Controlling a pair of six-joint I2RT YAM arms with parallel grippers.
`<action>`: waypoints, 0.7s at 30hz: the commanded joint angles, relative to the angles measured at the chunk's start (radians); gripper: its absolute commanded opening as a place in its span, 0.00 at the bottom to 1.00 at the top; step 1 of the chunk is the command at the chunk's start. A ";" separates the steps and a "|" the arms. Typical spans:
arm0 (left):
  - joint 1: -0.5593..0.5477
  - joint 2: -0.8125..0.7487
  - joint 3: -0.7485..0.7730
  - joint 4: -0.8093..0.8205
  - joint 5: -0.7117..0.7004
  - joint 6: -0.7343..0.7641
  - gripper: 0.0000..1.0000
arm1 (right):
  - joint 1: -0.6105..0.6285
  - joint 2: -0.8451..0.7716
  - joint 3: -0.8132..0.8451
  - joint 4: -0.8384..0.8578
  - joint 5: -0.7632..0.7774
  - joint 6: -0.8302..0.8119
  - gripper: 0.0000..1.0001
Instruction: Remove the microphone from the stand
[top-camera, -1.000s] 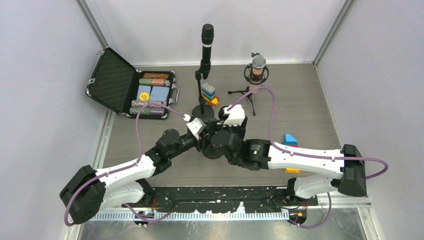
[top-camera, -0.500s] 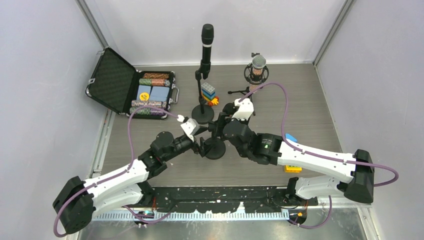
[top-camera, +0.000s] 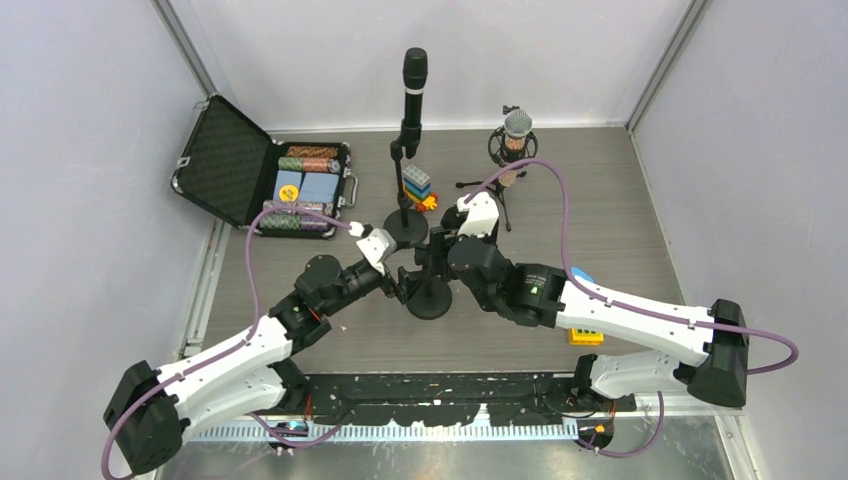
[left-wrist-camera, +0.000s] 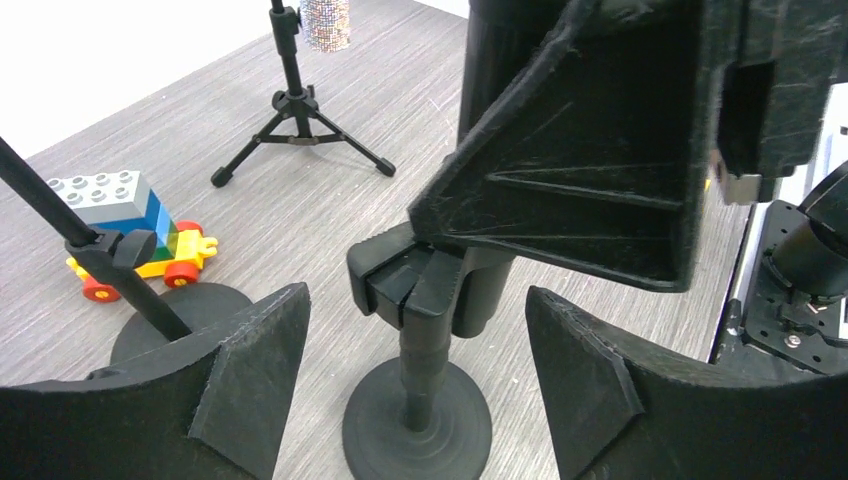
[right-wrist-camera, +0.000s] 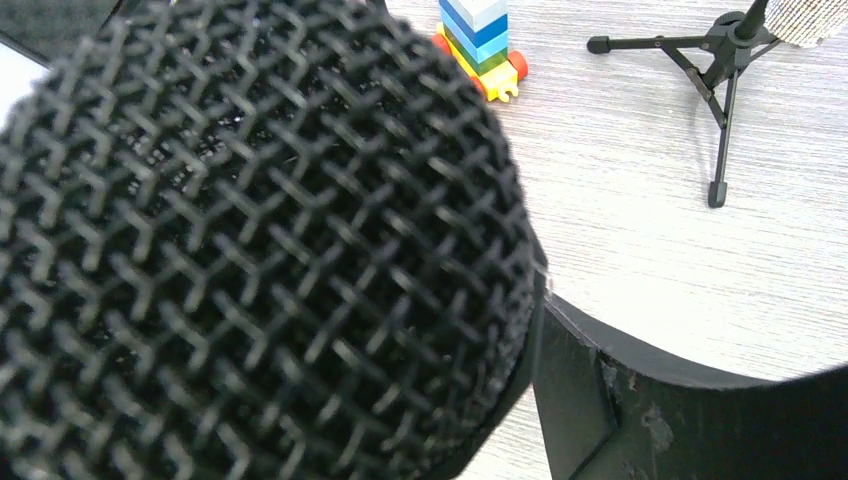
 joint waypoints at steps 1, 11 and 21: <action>0.054 0.017 0.057 0.008 0.095 0.032 0.82 | -0.001 -0.015 0.061 -0.024 0.004 -0.039 0.78; 0.129 0.081 0.011 0.218 0.276 -0.038 0.86 | -0.001 -0.040 0.050 0.037 0.001 -0.030 0.76; 0.130 0.165 0.017 0.259 0.422 0.001 0.52 | -0.001 -0.022 0.053 0.062 0.010 -0.069 0.59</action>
